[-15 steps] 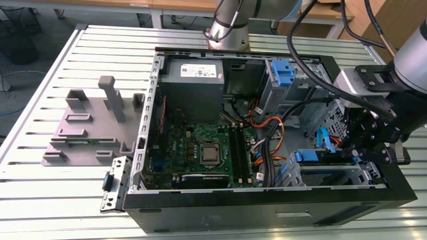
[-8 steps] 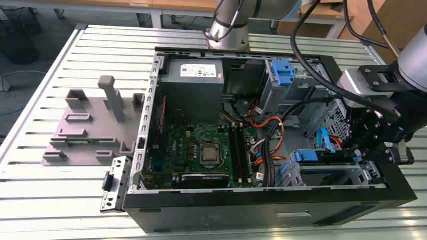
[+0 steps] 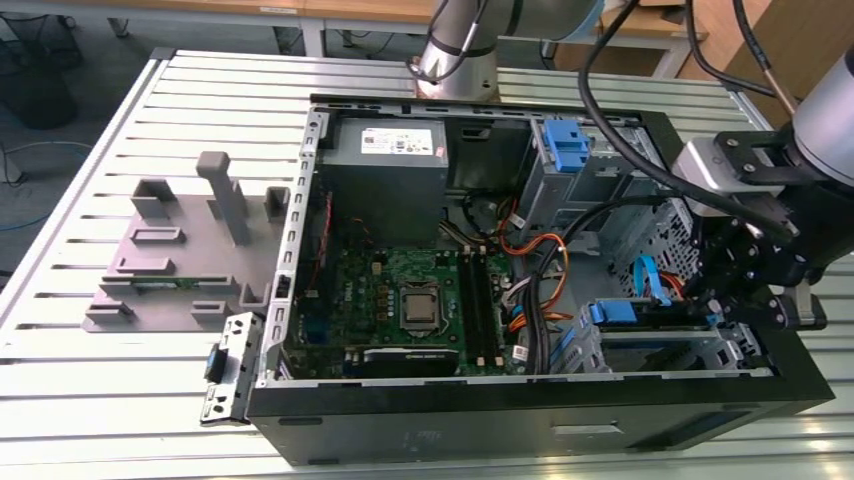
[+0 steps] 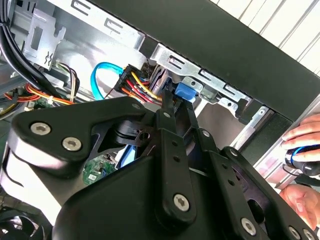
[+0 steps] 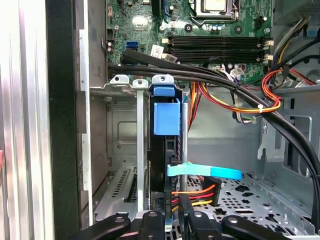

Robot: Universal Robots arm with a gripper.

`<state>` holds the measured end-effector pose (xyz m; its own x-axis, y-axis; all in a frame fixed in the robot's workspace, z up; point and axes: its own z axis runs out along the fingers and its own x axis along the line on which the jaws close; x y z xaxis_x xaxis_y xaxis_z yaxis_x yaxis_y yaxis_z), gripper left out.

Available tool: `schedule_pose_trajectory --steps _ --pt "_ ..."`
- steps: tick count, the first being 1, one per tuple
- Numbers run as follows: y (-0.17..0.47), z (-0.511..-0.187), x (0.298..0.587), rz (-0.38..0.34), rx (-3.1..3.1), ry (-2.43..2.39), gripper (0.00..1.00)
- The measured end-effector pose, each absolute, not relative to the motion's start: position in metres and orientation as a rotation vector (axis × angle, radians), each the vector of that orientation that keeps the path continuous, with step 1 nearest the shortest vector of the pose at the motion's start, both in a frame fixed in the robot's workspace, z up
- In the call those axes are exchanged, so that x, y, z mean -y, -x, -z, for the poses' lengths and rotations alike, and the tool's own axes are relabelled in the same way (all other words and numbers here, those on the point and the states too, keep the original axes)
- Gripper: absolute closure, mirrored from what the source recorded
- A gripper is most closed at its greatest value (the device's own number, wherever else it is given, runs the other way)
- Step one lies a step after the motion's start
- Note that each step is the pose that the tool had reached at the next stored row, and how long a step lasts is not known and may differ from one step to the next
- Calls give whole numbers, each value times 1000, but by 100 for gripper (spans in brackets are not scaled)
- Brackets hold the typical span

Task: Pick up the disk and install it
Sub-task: 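Insert the second disk wire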

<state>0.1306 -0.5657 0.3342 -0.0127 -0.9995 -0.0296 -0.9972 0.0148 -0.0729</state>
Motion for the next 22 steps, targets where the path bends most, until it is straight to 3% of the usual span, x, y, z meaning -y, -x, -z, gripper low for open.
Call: schedule_pose_trajectory --steps 13,17,22 --pt "-130 -333 566 52 -2183 2153 75" --pt "-130 -333 566 53 -2183 2153 84" --pt "-130 -334 566 52 -2183 2153 84"
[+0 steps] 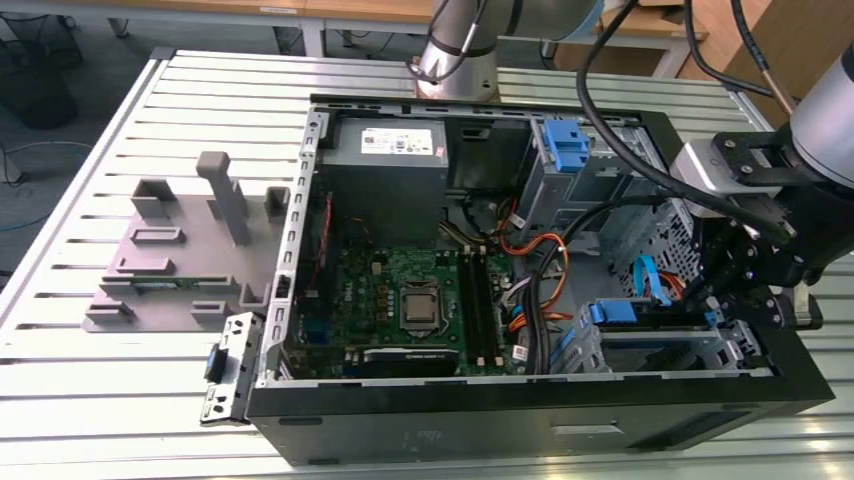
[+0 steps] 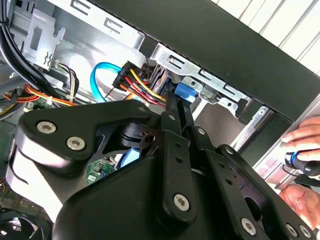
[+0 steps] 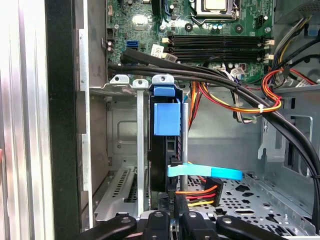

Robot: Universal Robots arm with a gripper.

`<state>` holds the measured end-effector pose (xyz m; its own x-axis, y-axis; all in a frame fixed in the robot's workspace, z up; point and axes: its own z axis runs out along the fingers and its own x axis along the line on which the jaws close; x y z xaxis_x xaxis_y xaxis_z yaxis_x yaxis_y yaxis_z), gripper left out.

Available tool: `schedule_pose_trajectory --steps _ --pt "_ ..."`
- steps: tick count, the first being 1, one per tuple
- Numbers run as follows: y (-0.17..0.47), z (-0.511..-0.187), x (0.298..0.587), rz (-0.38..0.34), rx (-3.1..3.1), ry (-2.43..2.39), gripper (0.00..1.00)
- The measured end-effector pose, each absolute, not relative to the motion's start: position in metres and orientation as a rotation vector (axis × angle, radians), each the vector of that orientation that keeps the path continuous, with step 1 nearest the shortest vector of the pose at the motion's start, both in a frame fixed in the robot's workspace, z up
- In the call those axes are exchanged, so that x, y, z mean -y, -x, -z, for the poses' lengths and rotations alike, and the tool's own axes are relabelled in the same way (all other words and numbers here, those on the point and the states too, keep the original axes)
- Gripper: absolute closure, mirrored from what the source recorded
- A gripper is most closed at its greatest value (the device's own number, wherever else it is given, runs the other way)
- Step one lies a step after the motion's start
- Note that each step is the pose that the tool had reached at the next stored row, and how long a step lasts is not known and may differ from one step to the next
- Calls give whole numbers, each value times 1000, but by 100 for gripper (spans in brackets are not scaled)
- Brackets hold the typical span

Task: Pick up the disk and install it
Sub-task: 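Insert the second disk wire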

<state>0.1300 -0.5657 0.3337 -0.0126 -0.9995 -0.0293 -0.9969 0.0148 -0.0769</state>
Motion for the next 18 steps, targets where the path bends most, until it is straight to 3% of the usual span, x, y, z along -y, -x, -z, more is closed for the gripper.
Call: schedule_pose_trajectory --steps 18 --pt "-127 -336 564 53 -2183 2153 84"
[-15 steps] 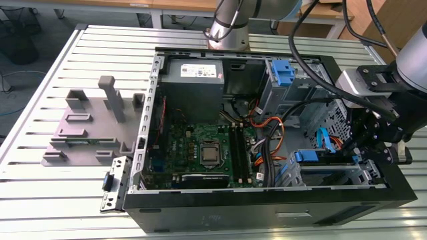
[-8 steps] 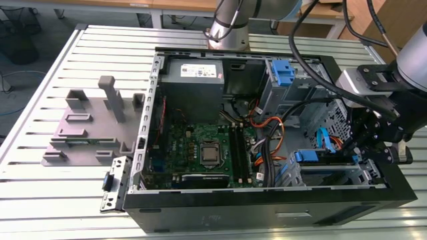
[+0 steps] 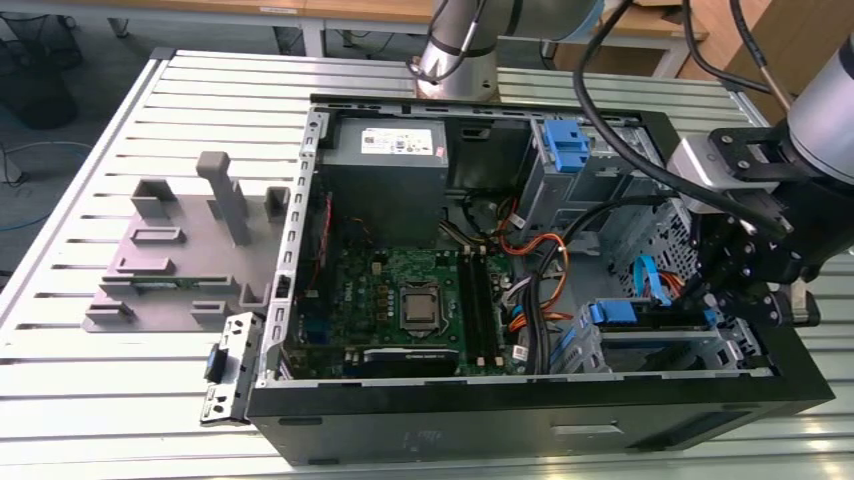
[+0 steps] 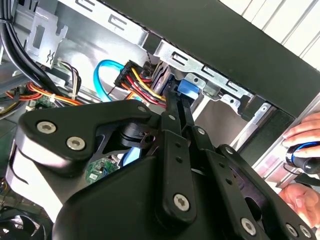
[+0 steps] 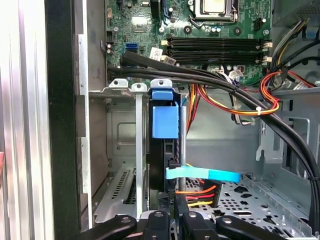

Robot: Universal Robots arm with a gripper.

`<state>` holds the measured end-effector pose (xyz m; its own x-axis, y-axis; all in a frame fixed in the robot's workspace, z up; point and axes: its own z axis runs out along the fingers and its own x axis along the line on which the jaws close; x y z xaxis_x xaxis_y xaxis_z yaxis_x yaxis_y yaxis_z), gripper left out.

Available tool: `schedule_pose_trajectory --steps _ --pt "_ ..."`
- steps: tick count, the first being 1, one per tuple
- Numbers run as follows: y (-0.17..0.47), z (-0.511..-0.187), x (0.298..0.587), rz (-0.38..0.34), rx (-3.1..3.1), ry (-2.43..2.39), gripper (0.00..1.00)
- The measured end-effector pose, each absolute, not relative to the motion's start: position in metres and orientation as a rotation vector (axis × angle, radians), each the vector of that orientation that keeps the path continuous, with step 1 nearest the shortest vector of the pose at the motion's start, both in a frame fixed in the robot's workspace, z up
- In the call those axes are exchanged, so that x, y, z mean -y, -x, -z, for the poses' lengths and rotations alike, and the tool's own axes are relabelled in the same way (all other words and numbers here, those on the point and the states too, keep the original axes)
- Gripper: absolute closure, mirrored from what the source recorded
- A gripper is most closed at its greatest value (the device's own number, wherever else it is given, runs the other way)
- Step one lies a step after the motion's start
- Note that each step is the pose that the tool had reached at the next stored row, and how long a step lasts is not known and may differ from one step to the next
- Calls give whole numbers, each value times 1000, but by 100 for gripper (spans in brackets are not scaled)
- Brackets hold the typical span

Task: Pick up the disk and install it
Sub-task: 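Insert the second disk wire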

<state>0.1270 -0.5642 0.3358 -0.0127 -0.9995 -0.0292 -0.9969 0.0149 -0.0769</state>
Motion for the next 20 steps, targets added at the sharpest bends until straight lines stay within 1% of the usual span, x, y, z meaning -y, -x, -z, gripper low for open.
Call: schedule_pose_trajectory --steps 20 --pt "-123 -333 563 55 -2217 2119 84"
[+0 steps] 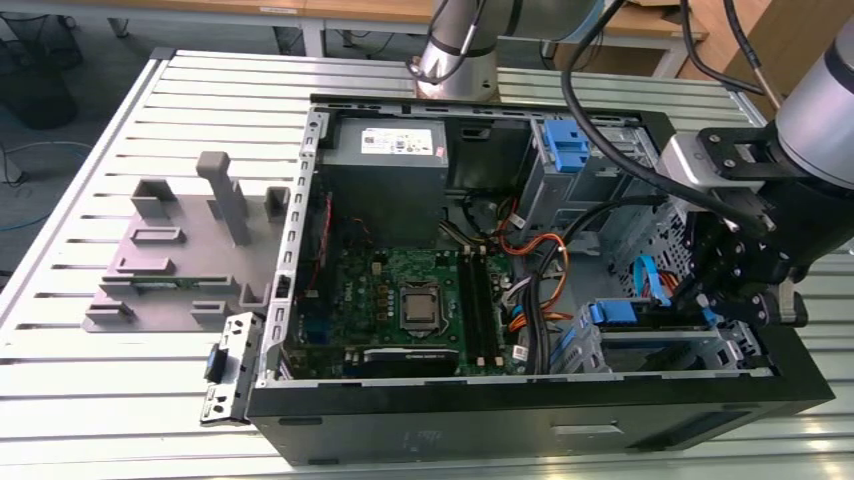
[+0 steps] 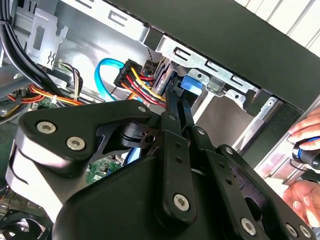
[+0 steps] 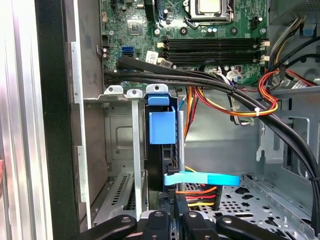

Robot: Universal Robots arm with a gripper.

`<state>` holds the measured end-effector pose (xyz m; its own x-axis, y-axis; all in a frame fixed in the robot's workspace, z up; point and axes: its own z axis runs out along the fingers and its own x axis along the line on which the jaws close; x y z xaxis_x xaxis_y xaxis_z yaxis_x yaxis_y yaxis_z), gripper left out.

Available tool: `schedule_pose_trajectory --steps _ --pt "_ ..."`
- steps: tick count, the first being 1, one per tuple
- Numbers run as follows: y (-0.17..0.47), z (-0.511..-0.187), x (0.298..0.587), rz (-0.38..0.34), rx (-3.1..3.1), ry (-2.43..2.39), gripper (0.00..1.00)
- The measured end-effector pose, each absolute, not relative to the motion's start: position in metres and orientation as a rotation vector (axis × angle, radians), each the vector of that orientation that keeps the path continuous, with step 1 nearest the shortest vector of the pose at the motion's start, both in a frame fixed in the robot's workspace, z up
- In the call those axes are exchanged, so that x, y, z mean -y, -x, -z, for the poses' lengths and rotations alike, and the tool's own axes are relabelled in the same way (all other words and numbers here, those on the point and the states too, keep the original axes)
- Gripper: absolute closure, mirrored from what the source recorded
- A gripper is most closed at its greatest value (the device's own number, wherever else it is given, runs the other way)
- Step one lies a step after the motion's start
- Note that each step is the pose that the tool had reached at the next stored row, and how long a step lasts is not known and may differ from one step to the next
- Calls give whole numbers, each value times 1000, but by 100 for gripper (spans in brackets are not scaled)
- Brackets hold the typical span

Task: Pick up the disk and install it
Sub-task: 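Insert the second disk wire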

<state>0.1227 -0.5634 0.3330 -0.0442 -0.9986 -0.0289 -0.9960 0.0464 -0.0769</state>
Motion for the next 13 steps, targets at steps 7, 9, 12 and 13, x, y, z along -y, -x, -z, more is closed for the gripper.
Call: schedule_pose_trajectory --steps 7,9,12,13 --pt "-123 -332 563 55 -2218 2118 84" --pt "-123 -332 563 54 -2218 2118 84" --pt "-123 -334 563 53 -2218 2117 84" --pt "-123 -334 563 54 -2218 2118 84"
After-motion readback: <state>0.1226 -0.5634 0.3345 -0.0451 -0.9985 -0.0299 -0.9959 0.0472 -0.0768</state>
